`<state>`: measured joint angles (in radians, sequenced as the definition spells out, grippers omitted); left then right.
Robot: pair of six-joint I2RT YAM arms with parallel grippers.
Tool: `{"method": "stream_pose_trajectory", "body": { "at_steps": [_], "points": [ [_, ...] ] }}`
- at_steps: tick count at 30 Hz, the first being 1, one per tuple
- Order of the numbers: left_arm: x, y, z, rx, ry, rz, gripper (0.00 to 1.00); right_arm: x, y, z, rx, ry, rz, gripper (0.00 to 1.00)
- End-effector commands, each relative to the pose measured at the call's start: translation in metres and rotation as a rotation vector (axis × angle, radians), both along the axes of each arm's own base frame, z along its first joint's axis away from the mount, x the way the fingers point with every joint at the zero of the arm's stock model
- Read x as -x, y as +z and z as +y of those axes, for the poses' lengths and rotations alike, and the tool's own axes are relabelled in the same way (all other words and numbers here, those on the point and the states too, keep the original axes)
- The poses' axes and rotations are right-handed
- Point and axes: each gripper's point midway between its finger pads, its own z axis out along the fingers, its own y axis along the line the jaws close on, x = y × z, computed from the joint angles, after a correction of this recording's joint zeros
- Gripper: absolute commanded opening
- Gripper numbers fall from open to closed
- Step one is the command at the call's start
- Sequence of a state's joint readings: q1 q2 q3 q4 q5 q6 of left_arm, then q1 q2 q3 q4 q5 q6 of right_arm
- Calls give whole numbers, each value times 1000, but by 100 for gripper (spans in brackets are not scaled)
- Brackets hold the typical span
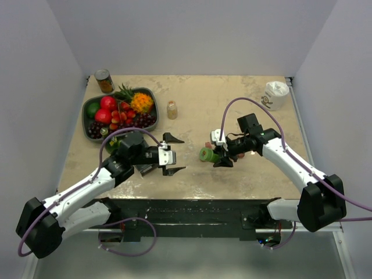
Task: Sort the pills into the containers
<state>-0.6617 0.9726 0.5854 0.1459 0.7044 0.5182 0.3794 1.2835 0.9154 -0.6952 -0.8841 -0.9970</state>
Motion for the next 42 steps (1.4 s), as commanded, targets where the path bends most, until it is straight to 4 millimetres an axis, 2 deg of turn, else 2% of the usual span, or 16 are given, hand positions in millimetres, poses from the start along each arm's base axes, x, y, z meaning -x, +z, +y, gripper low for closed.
{"method": "stream_pose_trajectory", "body": {
  "at_steps": [1,14,30,33,37,42],
  "points": [
    [-2,26,-14,11,-69,-152,99,-6,17,8,-48,28,-48,0],
    [-4,14,-35,-61,-114,-194,99,-5,17,8,-48,31,-46,0],
    [-11,11,-83,-66,-187,-201,95,-5,17,7,-48,30,-51,0],
    [-11,9,-88,-67,-185,-188,91,-5,17,8,-48,31,-51,0],
    [-15,6,-92,-75,-159,-146,77,-5,16,7,-46,30,-48,0],
    [-18,9,-94,-61,-115,-75,67,-5,16,7,-44,31,-49,0]
  ]
}}
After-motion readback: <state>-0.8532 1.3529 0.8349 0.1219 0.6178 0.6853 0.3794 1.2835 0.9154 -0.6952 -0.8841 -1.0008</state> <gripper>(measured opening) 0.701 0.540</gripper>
